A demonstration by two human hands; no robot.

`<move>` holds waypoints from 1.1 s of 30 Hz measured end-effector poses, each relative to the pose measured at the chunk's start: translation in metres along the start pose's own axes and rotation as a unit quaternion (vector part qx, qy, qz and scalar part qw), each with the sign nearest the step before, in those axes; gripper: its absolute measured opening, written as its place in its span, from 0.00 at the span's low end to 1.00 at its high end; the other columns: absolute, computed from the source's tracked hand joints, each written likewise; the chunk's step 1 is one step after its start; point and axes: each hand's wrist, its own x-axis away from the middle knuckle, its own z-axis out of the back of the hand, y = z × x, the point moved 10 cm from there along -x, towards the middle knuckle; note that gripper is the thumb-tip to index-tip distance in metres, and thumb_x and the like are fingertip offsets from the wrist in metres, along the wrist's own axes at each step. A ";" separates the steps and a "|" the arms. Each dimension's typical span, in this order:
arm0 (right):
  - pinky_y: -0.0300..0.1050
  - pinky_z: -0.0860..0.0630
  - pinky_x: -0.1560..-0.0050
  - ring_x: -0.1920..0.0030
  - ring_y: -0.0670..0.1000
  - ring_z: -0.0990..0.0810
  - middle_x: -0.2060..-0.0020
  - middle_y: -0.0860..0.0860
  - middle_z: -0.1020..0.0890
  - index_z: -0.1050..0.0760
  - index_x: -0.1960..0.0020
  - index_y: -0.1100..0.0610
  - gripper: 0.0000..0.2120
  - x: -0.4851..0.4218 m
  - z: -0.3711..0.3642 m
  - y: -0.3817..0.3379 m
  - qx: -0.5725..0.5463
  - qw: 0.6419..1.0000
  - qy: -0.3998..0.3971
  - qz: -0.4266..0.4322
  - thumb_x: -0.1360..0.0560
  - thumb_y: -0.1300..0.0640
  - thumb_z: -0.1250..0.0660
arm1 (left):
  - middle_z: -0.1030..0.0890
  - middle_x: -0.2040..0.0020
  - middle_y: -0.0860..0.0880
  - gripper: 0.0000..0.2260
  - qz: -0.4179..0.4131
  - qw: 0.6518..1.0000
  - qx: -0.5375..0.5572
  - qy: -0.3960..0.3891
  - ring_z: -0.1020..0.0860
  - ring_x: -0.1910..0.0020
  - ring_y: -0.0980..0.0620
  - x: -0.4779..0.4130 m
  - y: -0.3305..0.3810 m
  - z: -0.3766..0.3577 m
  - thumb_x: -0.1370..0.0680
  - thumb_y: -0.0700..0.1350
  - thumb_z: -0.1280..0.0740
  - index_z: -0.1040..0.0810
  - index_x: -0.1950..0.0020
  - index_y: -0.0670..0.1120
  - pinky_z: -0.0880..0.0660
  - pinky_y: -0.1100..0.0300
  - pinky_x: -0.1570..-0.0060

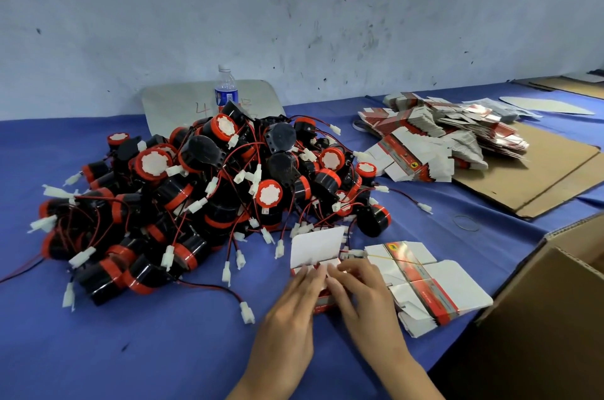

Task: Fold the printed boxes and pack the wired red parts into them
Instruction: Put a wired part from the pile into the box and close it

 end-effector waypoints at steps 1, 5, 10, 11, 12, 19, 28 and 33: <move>0.39 0.28 0.52 0.53 0.50 0.23 0.52 0.50 0.23 0.18 0.46 0.57 0.11 0.002 0.000 0.000 0.003 1.000 -0.006 0.001 0.24 0.55 0.35 | 0.20 0.39 0.44 0.36 -0.008 1.000 -0.016 -0.009 0.21 0.41 0.42 0.000 0.003 -0.002 0.46 0.22 0.23 0.20 0.39 0.38 0.21 0.54 0.50; 0.33 0.30 0.49 0.52 0.51 0.24 0.52 0.52 0.24 0.19 0.42 0.58 0.17 0.008 -0.005 -0.004 0.018 0.999 -0.033 0.032 0.29 0.69 0.31 | 0.20 0.40 0.43 0.34 0.001 0.999 -0.029 -0.040 0.21 0.41 0.40 0.000 0.003 -0.008 0.46 0.24 0.22 0.18 0.41 0.40 0.20 0.54 0.50; 0.23 0.33 0.54 0.51 0.36 0.27 0.55 0.46 0.26 0.16 0.50 0.59 0.11 -0.005 0.000 0.019 -0.090 0.993 -0.006 -0.078 0.30 0.69 0.30 | 0.21 0.37 0.44 0.31 0.007 0.997 -0.011 -0.071 0.24 0.38 0.41 0.002 0.004 -0.012 0.43 0.30 0.20 0.18 0.40 0.40 0.22 0.54 0.47; 0.23 0.33 0.54 0.50 0.36 0.27 0.54 0.46 0.25 0.16 0.51 0.59 0.11 -0.006 -0.002 0.022 -0.102 0.990 -0.012 -0.094 0.30 0.68 0.30 | 0.21 0.37 0.44 0.31 0.009 0.997 -0.010 -0.078 0.24 0.37 0.41 0.002 0.004 -0.014 0.43 0.30 0.20 0.19 0.40 0.41 0.21 0.54 0.47; 0.23 0.32 0.54 0.50 0.36 0.26 0.54 0.47 0.25 0.16 0.51 0.58 0.10 -0.007 -0.005 0.024 -0.111 0.988 -0.019 -0.103 0.31 0.67 0.30 | 0.21 0.37 0.44 0.31 0.010 0.997 -0.011 -0.082 0.24 0.37 0.41 0.003 0.004 -0.016 0.43 0.31 0.20 0.19 0.40 0.41 0.21 0.54 0.48; 0.26 0.31 0.51 0.49 0.36 0.25 0.53 0.45 0.23 0.17 0.46 0.55 0.11 -0.008 -0.001 0.028 -0.134 0.984 -0.039 -0.113 0.26 0.65 0.32 | 0.19 0.40 0.46 0.35 0.024 0.992 -0.052 -0.114 0.20 0.41 0.42 0.001 0.009 -0.023 0.48 0.36 0.20 0.17 0.41 0.48 0.19 0.56 0.56; 0.25 0.34 0.50 0.49 0.35 0.27 0.51 0.48 0.25 0.16 0.47 0.57 0.10 -0.005 -0.005 0.027 -0.133 0.984 -0.058 -0.103 0.25 0.65 0.33 | 0.26 0.34 0.46 0.18 0.080 0.994 -0.024 -0.071 0.29 0.31 0.43 -0.007 0.013 -0.019 0.32 0.43 0.29 0.20 0.42 0.47 0.24 0.56 0.42; 0.28 0.32 0.56 0.54 0.40 0.25 0.56 0.47 0.25 0.15 0.54 0.57 0.10 -0.002 -0.006 0.023 -0.123 0.986 -0.060 -0.098 0.26 0.66 0.34 | 0.22 0.37 0.51 0.24 0.016 1.000 0.013 -0.018 0.29 0.31 0.47 -0.001 0.012 -0.009 0.31 0.44 0.29 0.24 0.35 0.47 0.30 0.52 0.34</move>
